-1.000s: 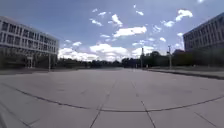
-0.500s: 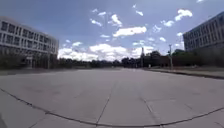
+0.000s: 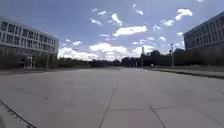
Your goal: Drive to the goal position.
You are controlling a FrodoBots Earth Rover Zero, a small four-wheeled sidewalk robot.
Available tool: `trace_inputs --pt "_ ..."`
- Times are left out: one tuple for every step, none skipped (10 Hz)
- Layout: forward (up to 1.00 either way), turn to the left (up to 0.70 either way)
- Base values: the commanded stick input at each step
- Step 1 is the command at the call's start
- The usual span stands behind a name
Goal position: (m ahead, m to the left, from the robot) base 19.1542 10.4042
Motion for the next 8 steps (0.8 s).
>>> trace_inputs --pt "0.7 0.05" --pt "0.7 0.04" --pt "0.7 0.04" --pt "0.7 0.05" --pt "0.7 0.05" --pt "0.7 0.04" --pt "0.7 0.04" --pt "0.7 0.04"
